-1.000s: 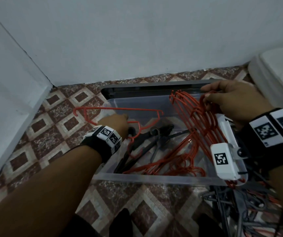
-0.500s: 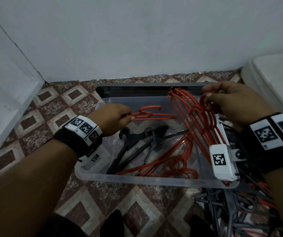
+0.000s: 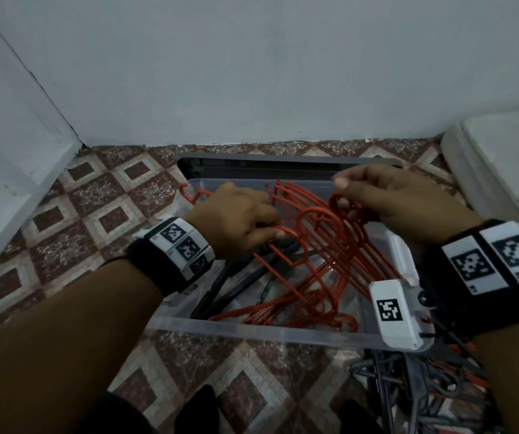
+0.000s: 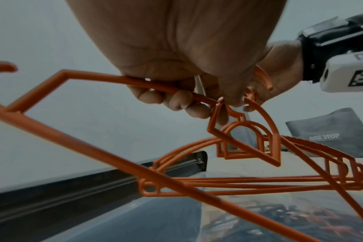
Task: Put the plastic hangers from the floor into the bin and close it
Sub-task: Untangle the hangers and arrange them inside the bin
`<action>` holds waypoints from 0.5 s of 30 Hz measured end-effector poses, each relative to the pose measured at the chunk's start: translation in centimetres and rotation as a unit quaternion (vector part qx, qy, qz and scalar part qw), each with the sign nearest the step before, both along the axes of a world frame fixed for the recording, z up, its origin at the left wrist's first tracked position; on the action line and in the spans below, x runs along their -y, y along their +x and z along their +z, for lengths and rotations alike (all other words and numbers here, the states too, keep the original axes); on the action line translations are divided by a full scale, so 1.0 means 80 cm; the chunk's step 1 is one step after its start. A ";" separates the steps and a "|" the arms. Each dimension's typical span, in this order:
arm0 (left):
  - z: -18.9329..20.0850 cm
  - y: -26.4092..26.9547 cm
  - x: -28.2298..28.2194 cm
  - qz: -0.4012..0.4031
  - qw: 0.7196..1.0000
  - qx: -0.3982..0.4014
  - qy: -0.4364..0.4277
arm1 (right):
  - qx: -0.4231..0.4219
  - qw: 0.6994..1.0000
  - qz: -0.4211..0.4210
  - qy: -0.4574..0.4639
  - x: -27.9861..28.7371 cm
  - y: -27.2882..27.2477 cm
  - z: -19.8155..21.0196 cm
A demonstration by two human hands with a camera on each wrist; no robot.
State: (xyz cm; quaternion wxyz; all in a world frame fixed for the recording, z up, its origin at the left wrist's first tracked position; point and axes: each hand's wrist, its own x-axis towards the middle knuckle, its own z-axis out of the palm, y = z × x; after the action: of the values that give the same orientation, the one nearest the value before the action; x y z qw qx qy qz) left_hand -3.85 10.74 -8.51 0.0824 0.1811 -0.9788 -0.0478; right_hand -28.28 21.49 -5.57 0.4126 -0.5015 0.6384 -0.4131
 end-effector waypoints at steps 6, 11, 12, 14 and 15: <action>-0.039 -0.022 -0.008 0.078 0.993 -0.054 -0.065 | -0.149 0.988 0.021 -0.013 0.002 0.014 -0.006; -0.095 -0.013 -0.005 0.198 0.962 -0.172 -0.072 | -0.135 0.990 -0.047 -0.003 0.006 -0.005 -0.012; -0.113 -0.009 -0.002 0.211 0.973 -0.095 -0.027 | -0.130 0.990 -0.050 0.006 0.007 -0.011 -0.013; -0.146 0.001 0.002 0.229 0.949 0.182 0.113 | -0.120 0.991 -0.053 0.016 0.007 -0.018 -0.015; -0.161 0.008 0.003 0.213 0.903 0.334 0.165 | -0.117 0.991 -0.059 0.017 0.007 -0.021 -0.015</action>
State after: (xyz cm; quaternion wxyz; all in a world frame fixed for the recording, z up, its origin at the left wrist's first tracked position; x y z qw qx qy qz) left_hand -3.18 10.50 -21.39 -0.2720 0.4018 -0.8651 -0.1270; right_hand -29.98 20.95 -6.80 0.3185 -0.5004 0.7178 -0.3644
